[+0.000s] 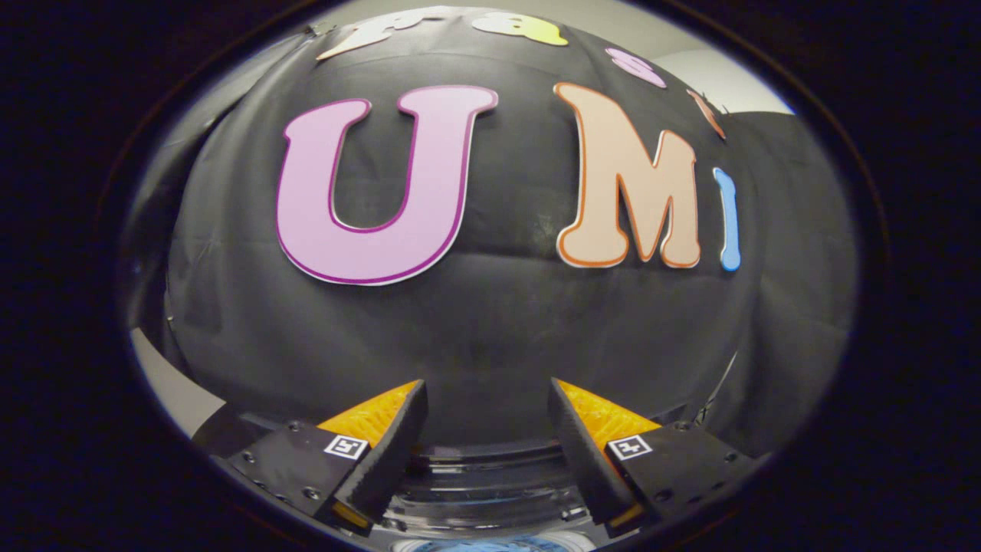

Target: Put the clothes into the washing machine and then close the washing machine lid.

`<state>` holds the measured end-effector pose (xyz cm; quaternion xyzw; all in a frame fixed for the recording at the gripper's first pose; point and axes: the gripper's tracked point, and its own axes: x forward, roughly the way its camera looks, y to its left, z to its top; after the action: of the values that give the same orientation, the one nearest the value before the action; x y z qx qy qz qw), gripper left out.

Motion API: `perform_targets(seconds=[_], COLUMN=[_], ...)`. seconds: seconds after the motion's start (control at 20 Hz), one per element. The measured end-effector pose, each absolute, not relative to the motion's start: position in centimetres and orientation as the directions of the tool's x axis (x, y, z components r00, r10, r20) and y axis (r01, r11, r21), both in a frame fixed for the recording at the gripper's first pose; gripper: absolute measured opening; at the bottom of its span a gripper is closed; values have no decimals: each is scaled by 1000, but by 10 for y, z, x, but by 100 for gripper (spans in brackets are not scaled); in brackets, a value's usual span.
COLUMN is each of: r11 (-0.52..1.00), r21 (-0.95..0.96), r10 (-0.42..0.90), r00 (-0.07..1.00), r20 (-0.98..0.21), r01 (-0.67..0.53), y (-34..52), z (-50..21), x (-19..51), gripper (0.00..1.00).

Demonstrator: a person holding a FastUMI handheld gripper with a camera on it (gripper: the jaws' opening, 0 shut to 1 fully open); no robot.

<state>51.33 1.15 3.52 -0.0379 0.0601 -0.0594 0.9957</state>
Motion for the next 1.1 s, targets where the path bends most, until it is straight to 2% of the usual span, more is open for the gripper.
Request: perform_targets(seconds=[0.05, 0.15, 0.45, 1.1], r11=[994, 994, 994, 994], r21=[-56, -62, -68, -60], r10=[-105, -91, -86, -96], r00=[984, 995, 995, 995], r20=[-145, -32, -54, 13], r01=[98, 89, 83, 96], y=[15, 17, 15, 10], z=[23, 38, 34, 33], x=[518, 520, 497, 439], gripper=[99, 99, 100, 100])
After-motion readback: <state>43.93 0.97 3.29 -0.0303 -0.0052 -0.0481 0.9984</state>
